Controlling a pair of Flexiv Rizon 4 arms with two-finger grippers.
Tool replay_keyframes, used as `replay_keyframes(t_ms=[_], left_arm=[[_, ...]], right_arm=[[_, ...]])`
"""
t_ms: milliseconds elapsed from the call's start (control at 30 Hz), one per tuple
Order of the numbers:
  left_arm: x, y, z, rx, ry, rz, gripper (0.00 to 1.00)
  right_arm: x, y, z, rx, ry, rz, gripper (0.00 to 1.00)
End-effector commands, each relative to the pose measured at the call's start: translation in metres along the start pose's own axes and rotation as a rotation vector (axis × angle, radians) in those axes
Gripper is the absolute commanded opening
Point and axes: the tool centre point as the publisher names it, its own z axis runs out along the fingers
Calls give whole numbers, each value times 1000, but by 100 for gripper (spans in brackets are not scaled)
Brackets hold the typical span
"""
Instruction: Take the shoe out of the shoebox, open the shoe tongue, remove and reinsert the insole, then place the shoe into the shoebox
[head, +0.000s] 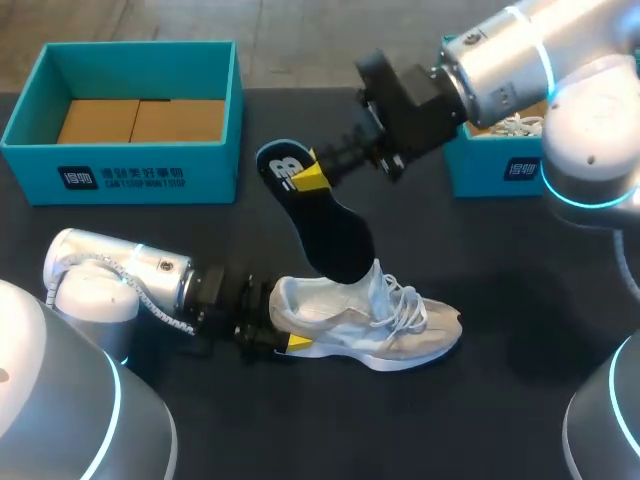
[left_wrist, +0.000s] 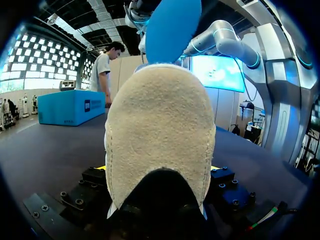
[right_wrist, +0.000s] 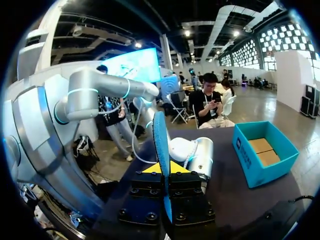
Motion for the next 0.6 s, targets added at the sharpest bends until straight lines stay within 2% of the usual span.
replay_keyframes(t_ms=[33,300,433,600], left_arm=[[0,2,0,-1,-2,-1,0],[0,2,0,-1,-2,-1,0],[0,2,0,-1,-2,-1,0],[0,2,0,-1,-2,-1,0]], right_arm=[[5,-2,-1,-2,-42,0,0],[5,-2,-1,-2,-42,0,0],[6,24,-9,21,-97,0,0],[20,54,-33,-16,-237,23,0]])
